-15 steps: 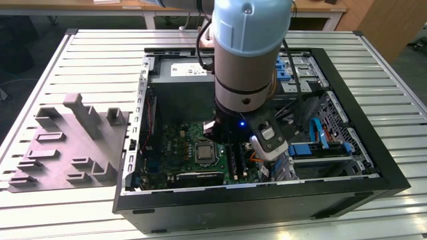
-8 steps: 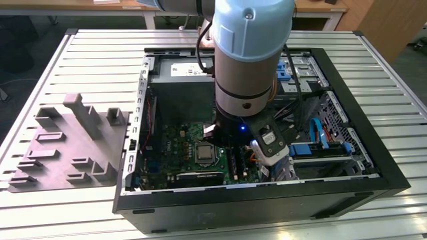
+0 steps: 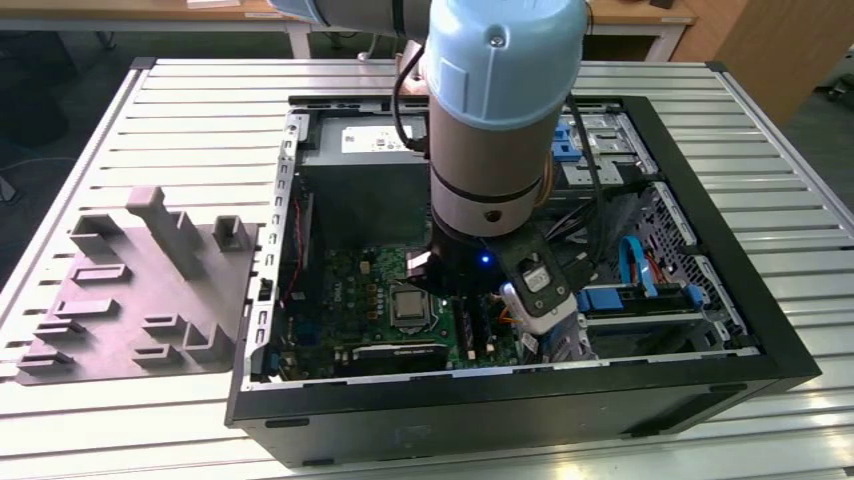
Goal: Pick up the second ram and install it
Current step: 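Press down the second ram until it locks into place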
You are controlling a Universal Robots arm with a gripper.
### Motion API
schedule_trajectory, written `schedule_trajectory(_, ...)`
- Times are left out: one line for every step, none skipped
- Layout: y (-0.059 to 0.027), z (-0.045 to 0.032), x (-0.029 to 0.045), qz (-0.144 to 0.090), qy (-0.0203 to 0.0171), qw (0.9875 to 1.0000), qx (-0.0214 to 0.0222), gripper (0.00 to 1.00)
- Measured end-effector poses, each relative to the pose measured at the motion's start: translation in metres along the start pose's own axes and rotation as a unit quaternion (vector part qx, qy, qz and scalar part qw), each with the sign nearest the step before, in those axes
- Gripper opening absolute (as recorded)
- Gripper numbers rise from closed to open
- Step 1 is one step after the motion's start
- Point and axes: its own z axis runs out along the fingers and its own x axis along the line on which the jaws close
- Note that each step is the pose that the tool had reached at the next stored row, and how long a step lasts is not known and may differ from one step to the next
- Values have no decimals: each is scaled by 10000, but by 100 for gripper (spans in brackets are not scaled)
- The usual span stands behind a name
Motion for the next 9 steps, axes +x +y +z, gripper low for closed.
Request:
schedule_trajectory(-1, 9, 1, 0, 0, 10000, 0, 10)
schedule_trajectory(-1, 10, 1, 0, 0, 10000, 0, 10)
schedule_trajectory(-2, 10, 1, 0, 0, 10000, 1, 10)
schedule_trajectory(-1, 14, 1, 0, 0, 10000, 0, 10)
schedule_trajectory(-2, 27, 2, 0, 0, 10000, -1, 10)
schedule_trajectory(-3, 39, 3, 0, 0, 10000, -1, 10)
schedule_trajectory(-4, 47, 3, 0, 0, 10000, 0, 10)
schedule_trajectory(-4, 53, 4, 0, 0, 10000, 0, 10)
schedule_trajectory(-4, 53, 4, 0, 0, 10000, 1, 10)
